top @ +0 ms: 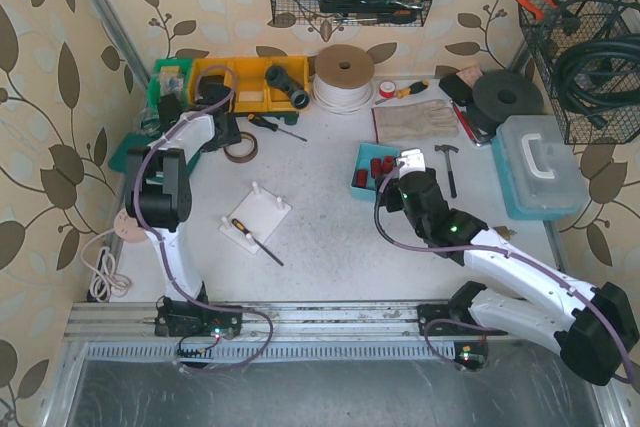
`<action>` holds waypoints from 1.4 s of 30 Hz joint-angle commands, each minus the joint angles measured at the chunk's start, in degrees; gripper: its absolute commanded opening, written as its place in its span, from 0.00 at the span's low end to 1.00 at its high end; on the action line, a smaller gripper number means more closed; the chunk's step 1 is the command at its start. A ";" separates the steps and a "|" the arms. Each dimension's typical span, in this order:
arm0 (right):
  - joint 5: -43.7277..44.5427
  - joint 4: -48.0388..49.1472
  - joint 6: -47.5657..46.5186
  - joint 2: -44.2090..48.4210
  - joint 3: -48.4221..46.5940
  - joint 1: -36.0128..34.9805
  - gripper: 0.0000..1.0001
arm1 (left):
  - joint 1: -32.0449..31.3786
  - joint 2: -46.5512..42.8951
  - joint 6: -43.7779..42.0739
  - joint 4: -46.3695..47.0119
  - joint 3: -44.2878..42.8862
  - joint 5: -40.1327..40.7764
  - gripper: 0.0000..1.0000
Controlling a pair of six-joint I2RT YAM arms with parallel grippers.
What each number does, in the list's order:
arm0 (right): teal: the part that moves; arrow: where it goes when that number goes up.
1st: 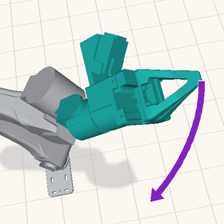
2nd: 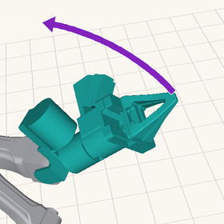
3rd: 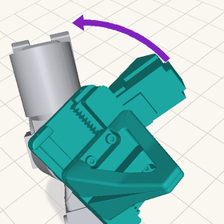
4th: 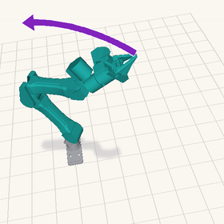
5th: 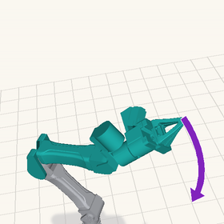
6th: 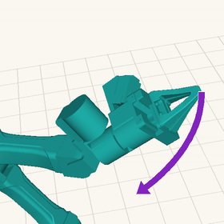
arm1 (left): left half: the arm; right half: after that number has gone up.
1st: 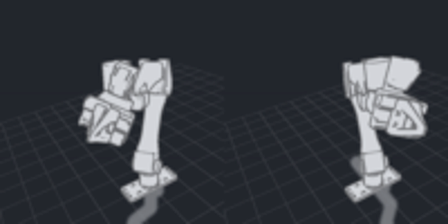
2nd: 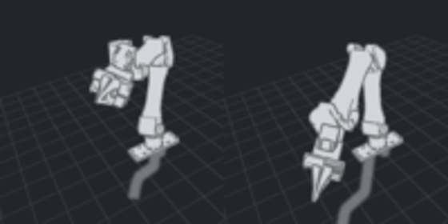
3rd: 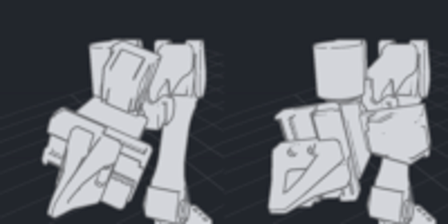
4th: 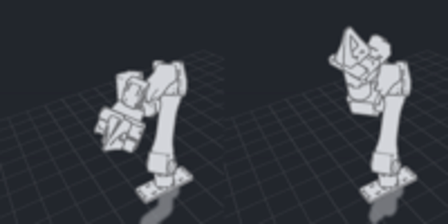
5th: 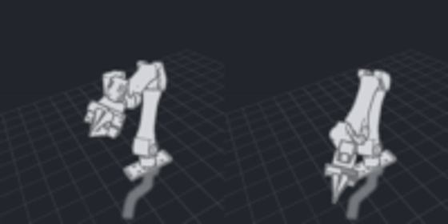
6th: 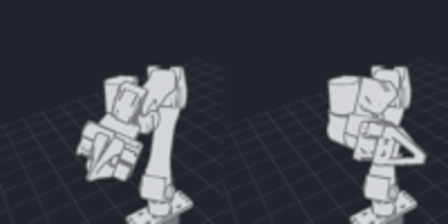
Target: Install the large spring
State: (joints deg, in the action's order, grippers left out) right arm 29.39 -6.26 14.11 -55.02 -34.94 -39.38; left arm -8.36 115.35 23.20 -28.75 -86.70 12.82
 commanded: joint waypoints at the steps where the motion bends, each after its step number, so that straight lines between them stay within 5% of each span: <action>1: 0.04 1.15 -0.67 0.46 0.95 -0.35 0.90 | -0.87 -8.66 4.73 -3.50 1.95 -1.63 0.57; 13: -0.77 1.10 -0.31 0.82 1.01 -0.53 0.90 | -3.95 -31.22 25.70 -14.43 19.04 3.86 0.63; 25: -5.13 2.72 -1.55 -1.94 0.62 -0.53 0.92 | -13.03 -45.90 42.74 -19.43 32.17 -0.63 0.70; 42: -3.57 2.93 -2.15 -1.94 0.74 -1.85 0.92 | -21.47 -47.66 57.10 -16.97 41.39 3.31 0.47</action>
State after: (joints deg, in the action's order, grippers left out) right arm 25.30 -4.47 12.38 -57.30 -34.92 -40.82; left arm -28.62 67.18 76.79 -47.11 -46.61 14.61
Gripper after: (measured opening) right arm 0.916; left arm 0.474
